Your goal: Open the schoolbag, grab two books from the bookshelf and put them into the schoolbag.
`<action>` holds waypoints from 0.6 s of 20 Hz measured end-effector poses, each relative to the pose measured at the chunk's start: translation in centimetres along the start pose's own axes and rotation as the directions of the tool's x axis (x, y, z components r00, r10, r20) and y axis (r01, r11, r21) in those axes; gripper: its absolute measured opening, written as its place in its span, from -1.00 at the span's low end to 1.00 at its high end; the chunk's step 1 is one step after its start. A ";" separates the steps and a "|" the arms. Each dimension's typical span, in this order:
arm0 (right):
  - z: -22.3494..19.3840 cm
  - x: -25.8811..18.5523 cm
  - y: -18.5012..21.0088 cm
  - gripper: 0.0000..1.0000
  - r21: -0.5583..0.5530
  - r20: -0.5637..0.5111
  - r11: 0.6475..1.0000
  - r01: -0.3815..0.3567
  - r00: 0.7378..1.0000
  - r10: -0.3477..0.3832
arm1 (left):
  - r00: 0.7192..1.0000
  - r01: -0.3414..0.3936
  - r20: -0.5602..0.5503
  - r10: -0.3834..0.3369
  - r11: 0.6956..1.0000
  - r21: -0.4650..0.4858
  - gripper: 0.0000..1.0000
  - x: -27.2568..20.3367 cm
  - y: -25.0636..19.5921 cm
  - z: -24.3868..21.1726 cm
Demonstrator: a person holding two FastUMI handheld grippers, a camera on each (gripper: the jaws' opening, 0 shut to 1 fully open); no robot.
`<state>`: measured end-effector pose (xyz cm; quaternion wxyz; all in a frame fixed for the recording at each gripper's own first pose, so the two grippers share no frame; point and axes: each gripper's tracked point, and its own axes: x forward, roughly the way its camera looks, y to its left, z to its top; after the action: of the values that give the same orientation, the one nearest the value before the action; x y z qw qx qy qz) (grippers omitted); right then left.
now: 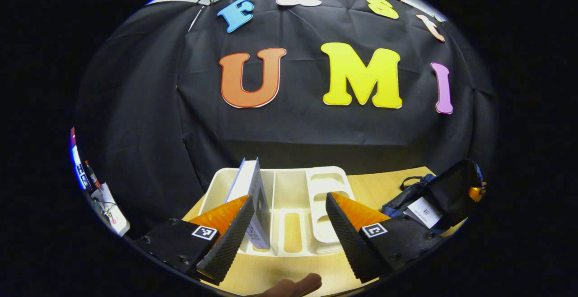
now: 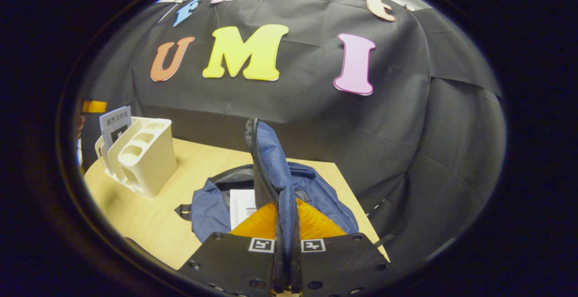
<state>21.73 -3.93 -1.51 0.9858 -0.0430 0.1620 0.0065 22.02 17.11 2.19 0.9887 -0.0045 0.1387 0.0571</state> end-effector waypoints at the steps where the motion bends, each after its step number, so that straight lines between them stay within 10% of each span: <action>1: -0.1 -0.1 -0.1 -0.87 0.006 -0.002 1.000 -0.002 1.000 0.002 | 1.000 -0.021 0.002 0.021 1.000 0.007 0.99 0.6 1.1 0.9; 12: -0.4 -0.4 0.3 -0.87 0.003 0.023 0.999 -0.044 0.999 0.044 | 0.971 -0.060 -0.225 0.081 0.993 0.100 0.97 8.6 5.7 1.5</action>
<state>21.21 -3.69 -1.73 0.9873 -0.0374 0.1514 0.0285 30.02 23.76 1.32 0.9626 0.0396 0.2543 0.0848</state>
